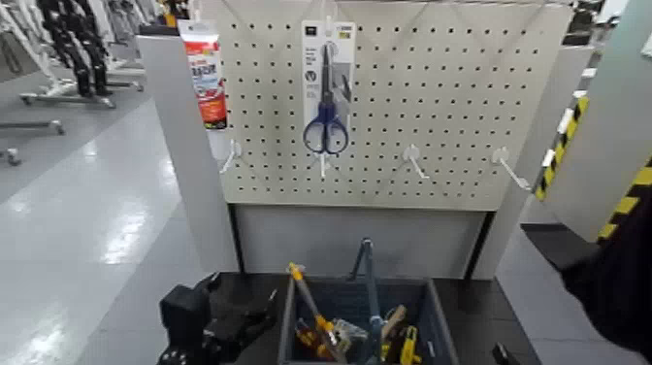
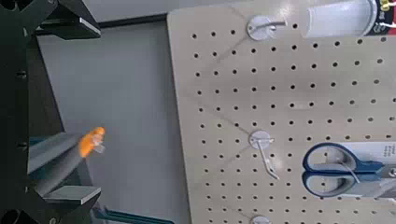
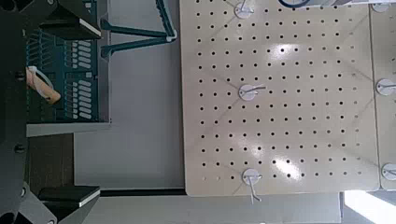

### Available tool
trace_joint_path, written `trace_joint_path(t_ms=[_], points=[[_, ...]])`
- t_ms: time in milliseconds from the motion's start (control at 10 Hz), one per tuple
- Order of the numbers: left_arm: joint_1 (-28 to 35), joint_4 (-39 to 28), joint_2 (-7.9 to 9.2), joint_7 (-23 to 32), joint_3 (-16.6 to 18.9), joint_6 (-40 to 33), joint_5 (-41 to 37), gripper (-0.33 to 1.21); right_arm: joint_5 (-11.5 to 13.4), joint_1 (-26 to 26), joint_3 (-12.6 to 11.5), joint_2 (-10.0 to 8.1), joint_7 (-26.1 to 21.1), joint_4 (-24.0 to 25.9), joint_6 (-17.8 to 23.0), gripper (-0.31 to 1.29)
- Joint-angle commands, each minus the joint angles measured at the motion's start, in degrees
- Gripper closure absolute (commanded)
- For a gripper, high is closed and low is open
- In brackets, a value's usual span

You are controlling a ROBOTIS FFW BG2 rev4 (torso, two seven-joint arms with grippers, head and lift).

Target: Put the yellow paint brush into the crate.

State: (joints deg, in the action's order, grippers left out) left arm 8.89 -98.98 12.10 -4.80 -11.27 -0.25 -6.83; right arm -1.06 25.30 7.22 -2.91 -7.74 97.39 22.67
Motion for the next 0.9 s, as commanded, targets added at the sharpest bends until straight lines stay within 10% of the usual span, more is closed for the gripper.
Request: trace_joint_path(t_ms=[100, 900], points=[[3.86, -0.60, -0.14, 2.87, 0.72, -2.91, 1.29, 0.12, -0.26, 0.01, -0.01, 0.00, 0.09, -0.01, 0.27, 0.13], [7.99, -3.06, -0.05, 7.35, 0.37, -5.73, 4.19, 0.12, -1.05, 0.19, -0.19, 0.44, 0.62, -0.19, 0.27, 0.13]])
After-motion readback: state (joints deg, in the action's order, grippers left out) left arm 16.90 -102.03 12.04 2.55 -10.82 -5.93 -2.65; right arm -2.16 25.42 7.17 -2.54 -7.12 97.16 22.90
